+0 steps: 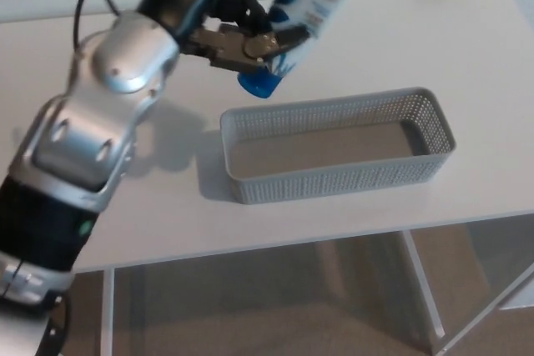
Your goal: The robot walks towards a table in front, picks a shampoo with left hand and puts it in a small grey container
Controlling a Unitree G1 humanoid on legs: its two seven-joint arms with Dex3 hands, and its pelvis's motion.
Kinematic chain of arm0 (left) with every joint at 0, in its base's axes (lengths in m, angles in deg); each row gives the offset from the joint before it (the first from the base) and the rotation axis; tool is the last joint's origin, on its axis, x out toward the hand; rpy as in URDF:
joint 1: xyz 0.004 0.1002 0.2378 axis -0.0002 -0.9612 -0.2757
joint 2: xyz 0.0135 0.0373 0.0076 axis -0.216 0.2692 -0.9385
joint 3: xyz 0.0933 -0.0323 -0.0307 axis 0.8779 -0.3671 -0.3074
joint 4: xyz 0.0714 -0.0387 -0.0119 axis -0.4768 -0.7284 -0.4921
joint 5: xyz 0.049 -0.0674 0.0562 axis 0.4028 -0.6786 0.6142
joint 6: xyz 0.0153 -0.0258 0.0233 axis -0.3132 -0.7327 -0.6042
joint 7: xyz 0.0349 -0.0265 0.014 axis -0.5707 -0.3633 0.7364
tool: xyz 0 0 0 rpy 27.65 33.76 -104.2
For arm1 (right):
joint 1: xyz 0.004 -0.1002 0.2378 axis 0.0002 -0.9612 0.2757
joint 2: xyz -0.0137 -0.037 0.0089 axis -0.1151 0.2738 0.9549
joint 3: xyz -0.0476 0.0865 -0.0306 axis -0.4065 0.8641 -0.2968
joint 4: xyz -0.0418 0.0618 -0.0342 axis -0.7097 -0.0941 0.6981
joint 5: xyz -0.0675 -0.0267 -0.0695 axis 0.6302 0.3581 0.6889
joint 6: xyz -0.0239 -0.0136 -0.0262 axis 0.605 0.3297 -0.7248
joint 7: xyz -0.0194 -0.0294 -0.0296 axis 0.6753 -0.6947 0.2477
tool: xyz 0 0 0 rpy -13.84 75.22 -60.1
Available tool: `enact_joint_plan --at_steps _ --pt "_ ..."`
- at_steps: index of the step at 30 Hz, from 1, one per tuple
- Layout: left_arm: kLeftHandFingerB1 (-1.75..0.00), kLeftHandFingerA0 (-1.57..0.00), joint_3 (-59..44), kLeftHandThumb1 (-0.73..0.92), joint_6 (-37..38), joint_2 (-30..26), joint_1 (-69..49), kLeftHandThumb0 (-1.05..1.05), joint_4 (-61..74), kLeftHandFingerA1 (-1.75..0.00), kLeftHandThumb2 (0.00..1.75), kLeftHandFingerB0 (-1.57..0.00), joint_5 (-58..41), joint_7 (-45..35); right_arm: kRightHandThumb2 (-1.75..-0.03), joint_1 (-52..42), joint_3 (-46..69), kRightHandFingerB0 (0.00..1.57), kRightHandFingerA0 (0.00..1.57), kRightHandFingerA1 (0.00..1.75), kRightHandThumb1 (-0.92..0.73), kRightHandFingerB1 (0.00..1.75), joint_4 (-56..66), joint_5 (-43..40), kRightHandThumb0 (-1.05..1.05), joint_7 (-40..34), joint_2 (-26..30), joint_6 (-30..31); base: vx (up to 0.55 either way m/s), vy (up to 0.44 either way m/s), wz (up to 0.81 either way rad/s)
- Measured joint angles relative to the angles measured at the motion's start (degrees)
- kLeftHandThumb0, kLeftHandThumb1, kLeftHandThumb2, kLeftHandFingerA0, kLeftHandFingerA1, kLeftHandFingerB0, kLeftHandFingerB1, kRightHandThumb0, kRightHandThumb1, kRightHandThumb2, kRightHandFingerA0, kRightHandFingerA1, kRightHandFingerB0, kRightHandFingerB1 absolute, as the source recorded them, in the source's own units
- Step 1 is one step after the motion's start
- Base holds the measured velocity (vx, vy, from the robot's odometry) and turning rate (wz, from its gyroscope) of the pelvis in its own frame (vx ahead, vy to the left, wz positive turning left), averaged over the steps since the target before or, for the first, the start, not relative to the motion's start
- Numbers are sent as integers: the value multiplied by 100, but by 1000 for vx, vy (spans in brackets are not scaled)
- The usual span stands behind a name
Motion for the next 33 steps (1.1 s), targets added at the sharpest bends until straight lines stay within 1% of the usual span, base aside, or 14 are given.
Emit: enact_joint_plan --at_steps 4,5,12,18,19,20,21,22,23,24,27,28,30,33 --pt "-149 -82 535 71 147 30 331 -18 -521 -165 68 -67 347 -11 -59 15 -24 53 65 49 -67 42 -3 10 -30 7 0 1 0 0 0" --pt "-129 -93 660 65 201 39 404 -16 -649 -147 83 -86 447 -14 -60 16 -32 51 61 47 -70 41 -4 15 -30 8 1 2 0 0 0" --pt "-134 -91 1175 71 555 273 829 -20 -1378 -147 75 -78 1032 -128 -60 63 -114 53 63 47 -69 41 9 44 -30 66 42 7 0 0 0" --pt "-145 -80 1227 75 754 369 643 -18 -1374 -164 74 -71 1367 -189 -59 59 -171 53 64 48 -67 41 31 50 -30 103 70 12 0 0 0" --pt "-80 -110 1237 76 780 391 570 -24 -1367 -107 71 -86 1422 -189 -60 60 -177 53 62 47 -69 41 34 49 -30 105 70 13 0 0 0" --pt "-50 -95 1239 70 798 407 513 -34 -1367 -79 62 -76 1457 -191 -60 63 -182 53 62 47 -69 41 35 49 -30 107 70 14 0 0 0" --pt "-50 -95 1235 70 817 424 460 -34 -1369 -79 62 -76 1483 -198 -60 72 -191 53 62 47 -69 41 33 49 -30 107 70 14 0 0 0" --pt "-35 -66 1234 62 835 431 430 -50 -1369 -48 60 -47 1508 -204 -60 86 -197 52 63 47 -69 41 30 49 -31 108 69 15 0 0 0" --pt "-48 0 1236 28 874 435 396 -37 -1368 -47 90 0 1567 -214 -59 113 -205 53 67 48 -69 41 29 50 -31 108 69 16 0 0 0" --pt "-21 -3 1238 46 880 434 390 -75 -1367 -37 86 -2 1581 -216 -59 118 -207 51 65 47 -67 41 29 50 -30 108 70 16 0 0 0" --pt "-15 0 1444 46 871 373 388 -79 -1287 -18 90 0 1829 -381 -59 135 -250 51 65 48 -67 41 43 55 -30 108 71 21 0 0 0" --pt "-13 0 1465 45 871 371 388 -87 -1278 -13 76 0 1854 -408 -59 135 -255 52 66 48 -66 41 44 56 -31 108 72 22 0 0 0" --pt "-15 0 1502 45 843 373 388 -79 -1236 -16 90 0 1955 -538 -59 137 -269 52 67 48 -66 41 51 55 -30 111 76 30 0 0 0" --pt "-13 0 1460 43 722 380 388 -88 -1149 -7 78 0 2036 -679 -59 153 -277 52 66 48 -67 41 53 55 -30 121 87 46 0 0 0"
